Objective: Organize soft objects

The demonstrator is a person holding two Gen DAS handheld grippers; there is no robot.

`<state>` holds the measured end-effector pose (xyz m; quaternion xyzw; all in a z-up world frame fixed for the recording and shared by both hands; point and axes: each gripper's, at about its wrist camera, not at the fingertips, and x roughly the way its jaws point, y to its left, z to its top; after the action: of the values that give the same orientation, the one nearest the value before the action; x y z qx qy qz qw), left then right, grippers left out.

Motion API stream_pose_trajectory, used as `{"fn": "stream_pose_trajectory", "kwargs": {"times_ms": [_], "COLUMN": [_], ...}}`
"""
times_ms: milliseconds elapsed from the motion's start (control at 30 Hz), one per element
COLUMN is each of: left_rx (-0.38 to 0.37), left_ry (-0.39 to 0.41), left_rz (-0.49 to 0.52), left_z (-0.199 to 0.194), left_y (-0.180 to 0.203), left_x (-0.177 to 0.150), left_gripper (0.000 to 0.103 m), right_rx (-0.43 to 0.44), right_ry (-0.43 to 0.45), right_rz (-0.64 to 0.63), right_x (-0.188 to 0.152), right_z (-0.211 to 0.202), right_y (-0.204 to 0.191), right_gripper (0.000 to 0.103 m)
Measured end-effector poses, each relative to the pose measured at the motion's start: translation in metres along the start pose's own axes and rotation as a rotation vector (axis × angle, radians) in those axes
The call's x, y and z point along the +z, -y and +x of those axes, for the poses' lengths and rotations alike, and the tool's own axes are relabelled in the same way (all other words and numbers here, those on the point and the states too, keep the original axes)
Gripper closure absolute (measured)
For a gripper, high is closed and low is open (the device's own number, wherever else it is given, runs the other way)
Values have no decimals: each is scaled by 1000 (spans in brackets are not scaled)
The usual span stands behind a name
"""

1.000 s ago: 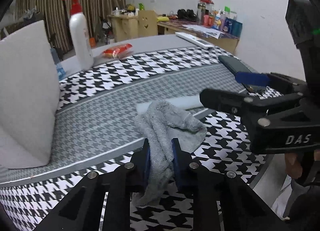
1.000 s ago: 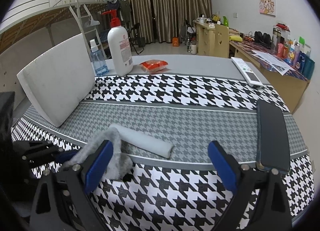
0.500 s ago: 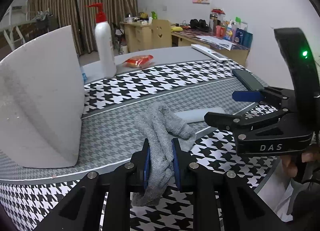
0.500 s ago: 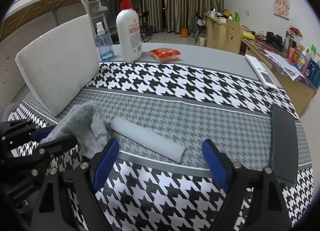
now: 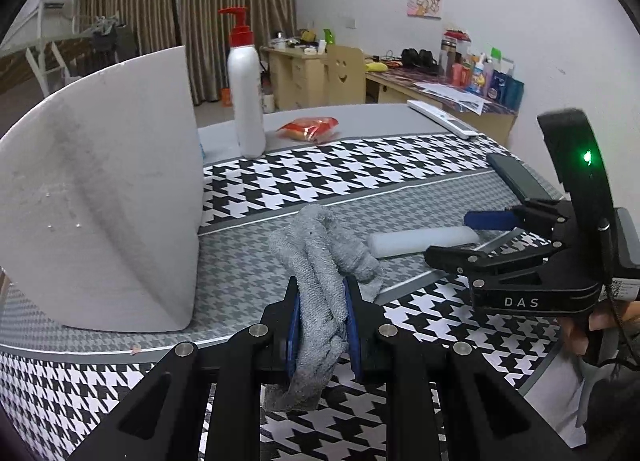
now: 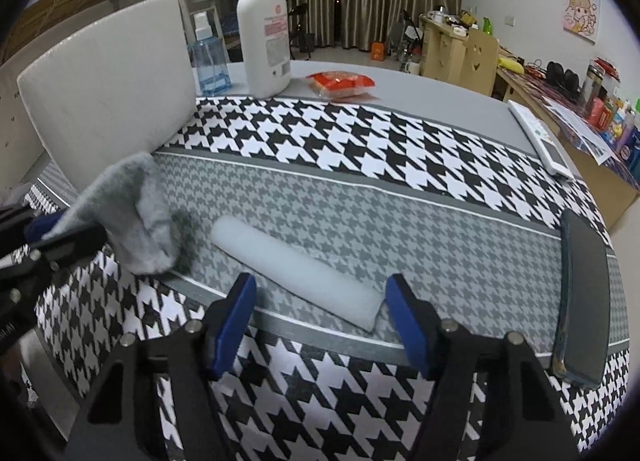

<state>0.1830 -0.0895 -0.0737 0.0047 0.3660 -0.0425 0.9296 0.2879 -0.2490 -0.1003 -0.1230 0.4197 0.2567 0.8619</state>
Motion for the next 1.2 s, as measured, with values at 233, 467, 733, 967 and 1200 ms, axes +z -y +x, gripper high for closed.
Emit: {"fn": "stream_pose_trajectory", "kwargs": {"times_ms": [233, 467, 733, 967, 1200], "left_rx": [15, 4, -15, -20, -23], "left_ry": [9, 12, 32, 45, 59], "left_rz": [-17, -25, -30, -12, -6], "left_z": [-4, -5, -15, -21, -23], "left_y": [-6, -9, -15, -16, -16], "left_x": [1, 3, 4, 8, 10], "left_gripper": [82, 82, 82, 82, 82], "right_rx": [2, 12, 75, 82, 89], "right_ry": [2, 5, 11, 37, 75], "right_rz": [-13, -15, 5, 30, 36], "right_x": [2, 6, 1, -3, 0], "right_z": [1, 4, -4, -13, -27], "right_y": [3, 2, -2, 1, -2], "right_gripper": [40, 52, 95, 95, 95]}}
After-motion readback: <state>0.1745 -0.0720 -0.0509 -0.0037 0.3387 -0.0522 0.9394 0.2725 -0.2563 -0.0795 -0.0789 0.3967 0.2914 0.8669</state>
